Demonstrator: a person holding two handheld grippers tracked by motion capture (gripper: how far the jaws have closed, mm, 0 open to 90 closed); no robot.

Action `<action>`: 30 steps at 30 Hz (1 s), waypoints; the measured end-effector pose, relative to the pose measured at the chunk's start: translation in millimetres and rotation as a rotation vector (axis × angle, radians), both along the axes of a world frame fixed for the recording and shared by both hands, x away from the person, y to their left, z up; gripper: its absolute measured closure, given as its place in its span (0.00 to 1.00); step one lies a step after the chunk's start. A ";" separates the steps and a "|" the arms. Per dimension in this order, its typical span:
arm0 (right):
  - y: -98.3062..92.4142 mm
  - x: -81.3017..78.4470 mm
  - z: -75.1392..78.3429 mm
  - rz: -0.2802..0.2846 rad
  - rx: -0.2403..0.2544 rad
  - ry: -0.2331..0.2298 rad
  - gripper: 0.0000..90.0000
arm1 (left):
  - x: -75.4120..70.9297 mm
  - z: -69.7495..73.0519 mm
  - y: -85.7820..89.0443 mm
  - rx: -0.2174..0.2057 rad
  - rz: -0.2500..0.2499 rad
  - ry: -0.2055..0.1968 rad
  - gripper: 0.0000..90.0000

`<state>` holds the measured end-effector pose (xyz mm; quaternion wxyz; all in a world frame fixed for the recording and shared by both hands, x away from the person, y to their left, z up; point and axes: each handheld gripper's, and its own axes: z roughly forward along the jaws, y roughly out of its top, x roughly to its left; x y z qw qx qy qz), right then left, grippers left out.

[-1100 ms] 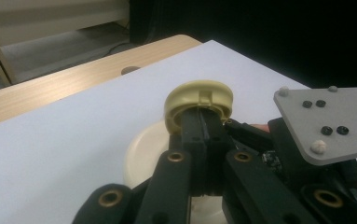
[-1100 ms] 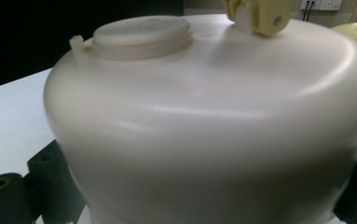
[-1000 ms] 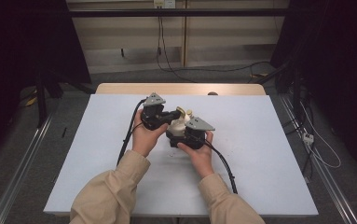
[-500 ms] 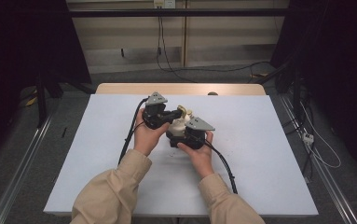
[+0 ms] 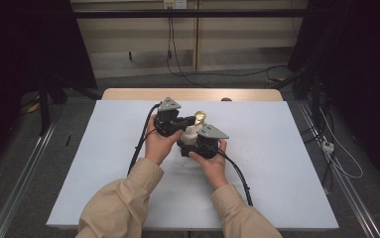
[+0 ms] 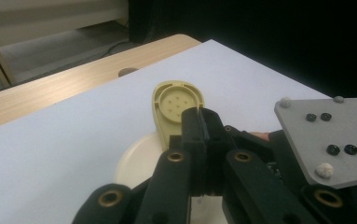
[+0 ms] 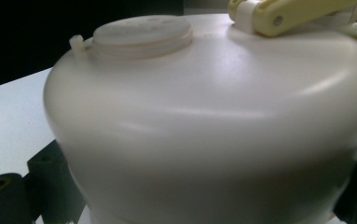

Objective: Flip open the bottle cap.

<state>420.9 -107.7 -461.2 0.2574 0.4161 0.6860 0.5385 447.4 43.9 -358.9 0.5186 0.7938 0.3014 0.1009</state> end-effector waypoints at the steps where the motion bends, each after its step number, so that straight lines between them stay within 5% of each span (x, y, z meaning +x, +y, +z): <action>1: 0.0 0.0 0.0 0.000 0.000 0.000 0.07 | 0.2 -0.2 -0.1 0.003 -0.001 0.000 1.00; 19: 0.2 -0.1 0.2 -0.005 -0.001 0.002 0.07 | 3.6 -2.4 0.6 -0.012 0.007 0.003 1.00; 30: -0.2 -1.0 2.5 -0.007 -0.010 0.015 0.06 | 1.0 0.1 4.6 -0.007 0.008 0.009 0.88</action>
